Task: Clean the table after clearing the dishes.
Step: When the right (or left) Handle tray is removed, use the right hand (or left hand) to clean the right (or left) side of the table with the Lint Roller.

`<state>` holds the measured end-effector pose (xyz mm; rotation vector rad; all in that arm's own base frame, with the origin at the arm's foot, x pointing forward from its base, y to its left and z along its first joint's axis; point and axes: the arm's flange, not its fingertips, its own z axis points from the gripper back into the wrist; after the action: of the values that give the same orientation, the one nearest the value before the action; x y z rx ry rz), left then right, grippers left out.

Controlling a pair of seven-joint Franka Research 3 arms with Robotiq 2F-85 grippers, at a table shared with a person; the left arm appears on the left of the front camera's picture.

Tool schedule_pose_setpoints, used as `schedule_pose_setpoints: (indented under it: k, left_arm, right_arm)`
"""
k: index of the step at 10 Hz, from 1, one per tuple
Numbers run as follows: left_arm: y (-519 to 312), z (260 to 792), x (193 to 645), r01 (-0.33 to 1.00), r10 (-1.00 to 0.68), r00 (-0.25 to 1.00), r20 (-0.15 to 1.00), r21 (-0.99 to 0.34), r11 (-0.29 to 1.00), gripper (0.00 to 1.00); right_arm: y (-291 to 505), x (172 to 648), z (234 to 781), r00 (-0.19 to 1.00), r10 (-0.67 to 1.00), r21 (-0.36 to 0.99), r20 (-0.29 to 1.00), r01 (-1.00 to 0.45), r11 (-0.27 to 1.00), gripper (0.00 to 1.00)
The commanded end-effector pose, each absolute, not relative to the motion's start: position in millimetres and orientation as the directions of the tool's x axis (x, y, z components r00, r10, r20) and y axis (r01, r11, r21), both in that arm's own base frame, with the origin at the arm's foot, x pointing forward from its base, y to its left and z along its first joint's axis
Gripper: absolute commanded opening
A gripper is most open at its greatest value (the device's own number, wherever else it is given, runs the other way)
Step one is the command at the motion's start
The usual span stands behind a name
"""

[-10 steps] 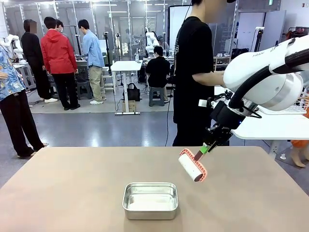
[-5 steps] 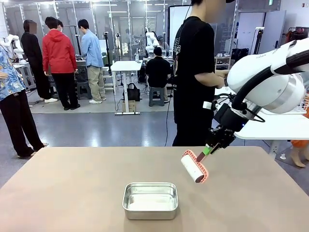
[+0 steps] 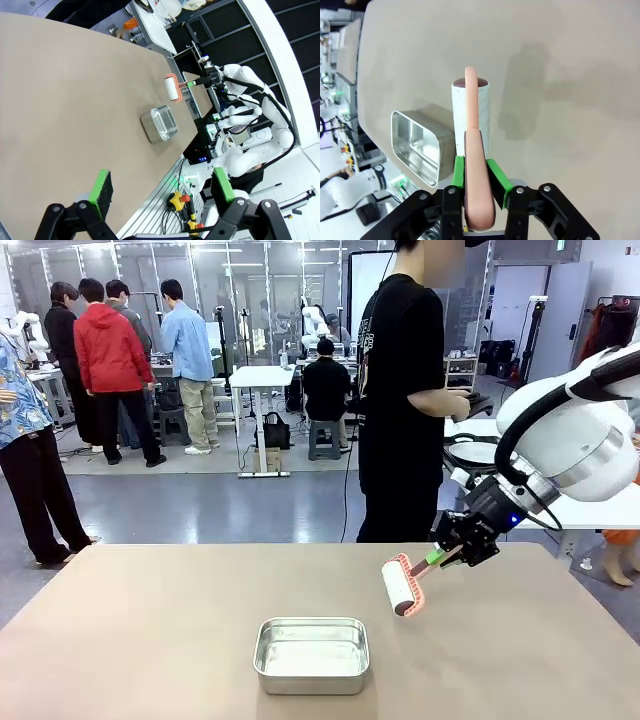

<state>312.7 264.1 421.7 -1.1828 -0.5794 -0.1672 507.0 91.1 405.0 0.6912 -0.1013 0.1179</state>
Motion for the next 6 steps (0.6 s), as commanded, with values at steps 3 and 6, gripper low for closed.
schedule_pose_setpoints:
  k: [3, 6]
  left_arm:
    - [262, 423, 309, 0.422, 0.18, 0.836, 0.519, -0.816, 0.395, 1.0]
    - [262, 423, 309, 0.422, 0.18, 0.836, 0.519, -0.816, 0.395, 1.0]
  right_arm:
    - [88, 527, 376, 0.998, 0.006, 0.722, 0.056, -0.045, 0.691, 0.23]
    - [89, 527, 357, 0.998, -0.021, 0.753, 0.066, -0.036, 0.657, 0.23]
